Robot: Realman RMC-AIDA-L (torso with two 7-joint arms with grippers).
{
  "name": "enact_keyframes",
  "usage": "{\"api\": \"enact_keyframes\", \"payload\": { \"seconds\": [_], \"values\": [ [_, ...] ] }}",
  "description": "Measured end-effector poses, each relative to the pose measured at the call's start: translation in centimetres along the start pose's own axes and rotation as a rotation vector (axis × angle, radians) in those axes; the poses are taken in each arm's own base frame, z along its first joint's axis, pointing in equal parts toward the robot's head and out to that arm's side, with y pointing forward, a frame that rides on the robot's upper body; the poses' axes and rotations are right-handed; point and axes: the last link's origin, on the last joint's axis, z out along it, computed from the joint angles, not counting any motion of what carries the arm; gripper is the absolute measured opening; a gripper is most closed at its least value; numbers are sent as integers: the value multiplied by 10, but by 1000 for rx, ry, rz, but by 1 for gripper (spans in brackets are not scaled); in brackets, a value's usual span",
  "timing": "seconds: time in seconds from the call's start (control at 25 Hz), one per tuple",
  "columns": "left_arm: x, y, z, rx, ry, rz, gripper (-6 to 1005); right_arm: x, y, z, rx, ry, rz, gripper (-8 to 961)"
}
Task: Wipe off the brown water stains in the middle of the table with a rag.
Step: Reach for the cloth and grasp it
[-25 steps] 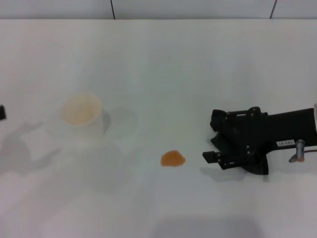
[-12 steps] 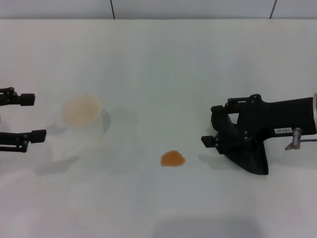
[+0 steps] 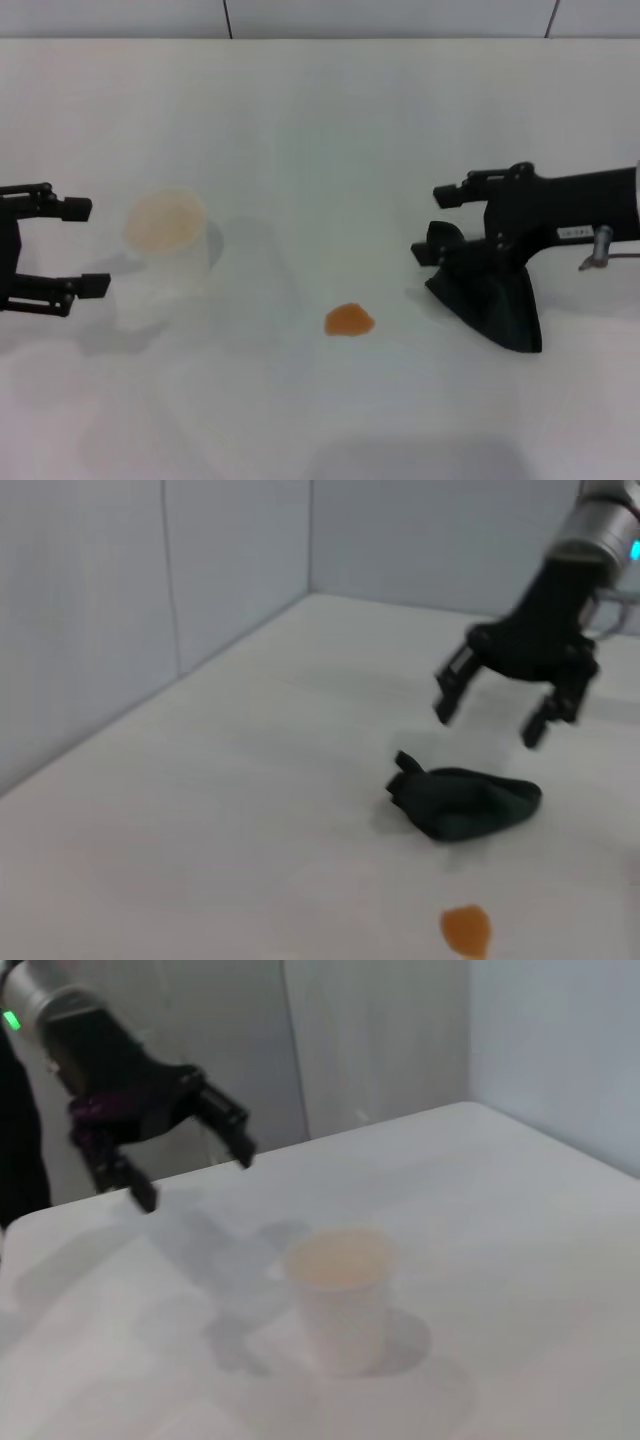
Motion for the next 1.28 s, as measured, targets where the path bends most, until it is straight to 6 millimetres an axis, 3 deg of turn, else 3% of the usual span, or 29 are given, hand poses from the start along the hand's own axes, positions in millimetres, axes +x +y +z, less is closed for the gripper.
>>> {"api": "enact_keyframes", "payload": {
  "seconds": [0.44,0.76,1.28],
  "values": [
    [6,0,8,-18,5,5,881,2,-24,-3,99,211,80,762],
    [8,-2,8,-11,9,-3,882,1,-20,-9,142,342,162,762],
    [11,-4,11,-11,16,5,881,10,-7,14,135,437,124,759]
  ]
}}
